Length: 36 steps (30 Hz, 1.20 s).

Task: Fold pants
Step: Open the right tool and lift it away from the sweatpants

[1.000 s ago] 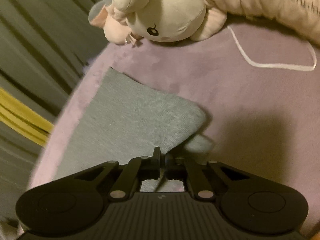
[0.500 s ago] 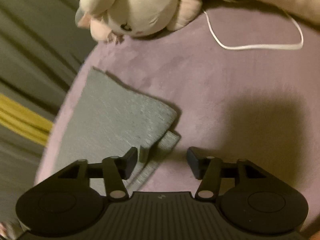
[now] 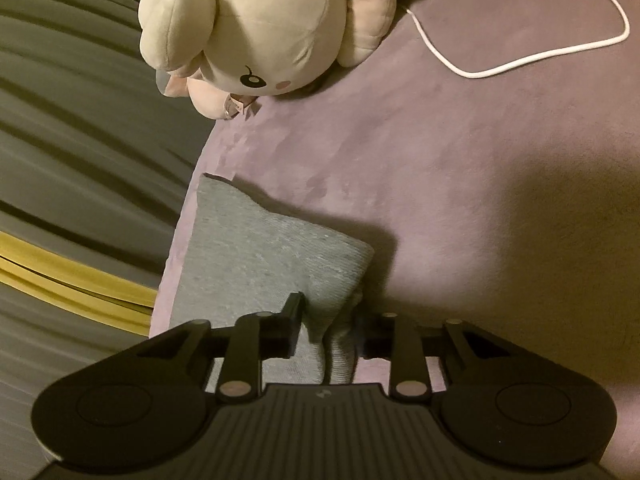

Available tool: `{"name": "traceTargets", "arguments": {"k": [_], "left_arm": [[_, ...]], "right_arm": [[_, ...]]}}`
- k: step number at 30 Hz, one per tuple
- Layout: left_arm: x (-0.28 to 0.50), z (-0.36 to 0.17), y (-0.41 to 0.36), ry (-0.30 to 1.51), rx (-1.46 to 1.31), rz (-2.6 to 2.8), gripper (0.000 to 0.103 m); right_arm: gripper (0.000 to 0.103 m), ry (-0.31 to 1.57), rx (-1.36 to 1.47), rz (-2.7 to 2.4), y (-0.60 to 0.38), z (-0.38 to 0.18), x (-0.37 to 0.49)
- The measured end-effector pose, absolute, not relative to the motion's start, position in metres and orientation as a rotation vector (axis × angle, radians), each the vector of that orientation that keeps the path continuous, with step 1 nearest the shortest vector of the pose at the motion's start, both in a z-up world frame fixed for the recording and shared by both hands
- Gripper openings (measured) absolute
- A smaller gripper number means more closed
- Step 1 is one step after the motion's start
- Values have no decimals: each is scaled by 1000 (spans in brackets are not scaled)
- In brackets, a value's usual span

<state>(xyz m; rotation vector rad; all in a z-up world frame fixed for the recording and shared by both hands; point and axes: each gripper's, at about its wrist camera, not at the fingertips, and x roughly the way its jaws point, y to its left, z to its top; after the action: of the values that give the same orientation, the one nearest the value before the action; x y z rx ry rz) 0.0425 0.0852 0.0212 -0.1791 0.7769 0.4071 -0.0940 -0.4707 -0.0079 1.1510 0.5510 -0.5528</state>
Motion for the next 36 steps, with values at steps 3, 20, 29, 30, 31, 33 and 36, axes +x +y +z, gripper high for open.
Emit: {"name": "traceTargets", "arguments": {"k": [3, 20, 29, 30, 31, 33, 36], "left_arm": [[39, 35, 87, 758, -171, 385, 100], [-10, 170, 206, 632, -240, 325, 101], [-10, 90, 151, 813, -163, 103, 101], [-7, 83, 141, 817, -144, 84, 101], [-5, 76, 134, 818, -131, 71, 101], [-2, 64, 116, 812, -120, 32, 101], [6, 48, 99, 826, -163, 2, 101]], "right_arm": [[20, 607, 1059, -584, -465, 3, -86], [2, 490, -31, 243, -128, 137, 27], [2, 811, 53, 185, -89, 38, 42], [4, 793, 76, 131, -105, 44, 41], [8, 768, 76, 67, -121, 50, 40], [23, 708, -1, -81, -148, 61, 39], [68, 655, -247, -260, -174, 60, 49]]}}
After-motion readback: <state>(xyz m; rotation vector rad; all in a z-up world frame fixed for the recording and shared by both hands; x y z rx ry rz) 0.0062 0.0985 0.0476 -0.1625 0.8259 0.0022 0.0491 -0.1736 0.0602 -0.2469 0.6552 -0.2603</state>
